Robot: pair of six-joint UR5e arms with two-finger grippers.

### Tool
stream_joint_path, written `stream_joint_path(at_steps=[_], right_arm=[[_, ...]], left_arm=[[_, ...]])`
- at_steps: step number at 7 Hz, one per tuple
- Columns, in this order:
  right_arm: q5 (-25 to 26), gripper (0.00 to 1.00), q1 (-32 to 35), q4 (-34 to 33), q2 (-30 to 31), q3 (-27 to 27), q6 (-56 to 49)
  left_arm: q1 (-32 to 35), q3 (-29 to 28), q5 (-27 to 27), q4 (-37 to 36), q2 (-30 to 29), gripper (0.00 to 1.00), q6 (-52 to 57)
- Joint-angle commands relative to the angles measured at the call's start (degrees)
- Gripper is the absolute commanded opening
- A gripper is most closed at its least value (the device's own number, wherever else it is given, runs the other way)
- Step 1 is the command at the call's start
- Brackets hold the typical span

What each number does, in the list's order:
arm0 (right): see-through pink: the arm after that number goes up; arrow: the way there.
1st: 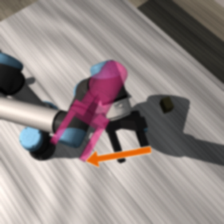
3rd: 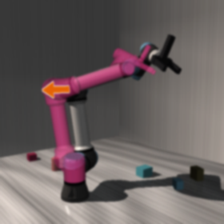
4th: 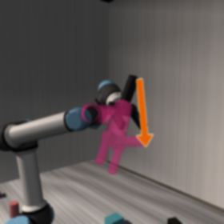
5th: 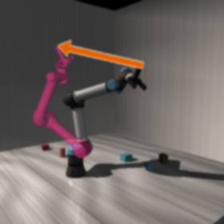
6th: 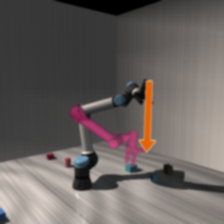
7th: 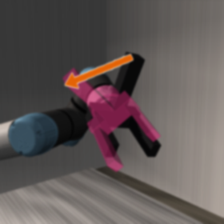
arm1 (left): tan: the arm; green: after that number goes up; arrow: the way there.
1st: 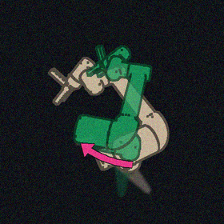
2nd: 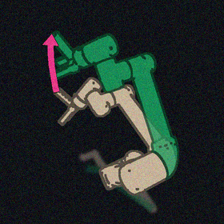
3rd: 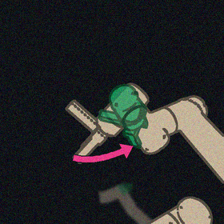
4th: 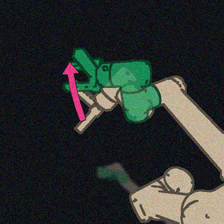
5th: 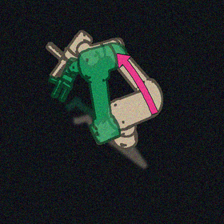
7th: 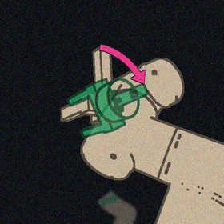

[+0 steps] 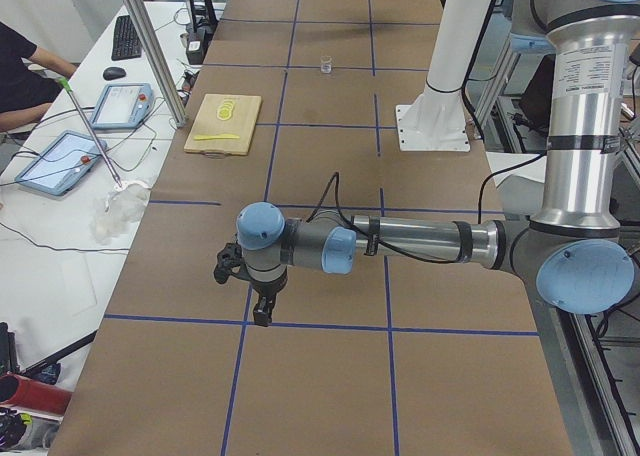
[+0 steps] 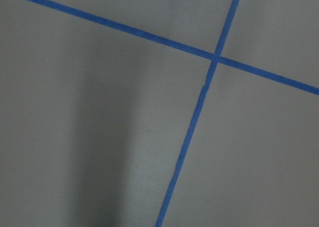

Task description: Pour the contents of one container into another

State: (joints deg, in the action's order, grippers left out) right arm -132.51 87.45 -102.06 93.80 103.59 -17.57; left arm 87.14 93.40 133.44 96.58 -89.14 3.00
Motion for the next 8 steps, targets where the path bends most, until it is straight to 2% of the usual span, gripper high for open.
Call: stream_joint_path(at_steps=[1,2,4,5,8], right_arm=[[-0.20,1.00,0.00,6.59,0.77,-5.65,0.08],[-3.86,1.00,0.00,7.22,0.60,-7.77,0.08],[-4.07,1.00,0.00,7.57,0.07,-7.88,0.00],[-3.98,1.00,0.00,7.49,-0.10,-8.23,-0.01],[-3.72,1.00,0.00,7.57,-0.19,-8.76,-0.01]], left_arm=[[0.05,1.08,0.24,2.04,-0.34,1.00,-0.28],[0.14,2.13,0.59,1.86,0.71,1.00,-0.37],[-0.04,2.31,1.72,1.86,2.54,1.00,-0.11],[-0.04,3.01,4.78,2.12,3.87,1.00,-0.02],[0.05,4.33,5.07,2.03,5.55,1.00,-0.28]])
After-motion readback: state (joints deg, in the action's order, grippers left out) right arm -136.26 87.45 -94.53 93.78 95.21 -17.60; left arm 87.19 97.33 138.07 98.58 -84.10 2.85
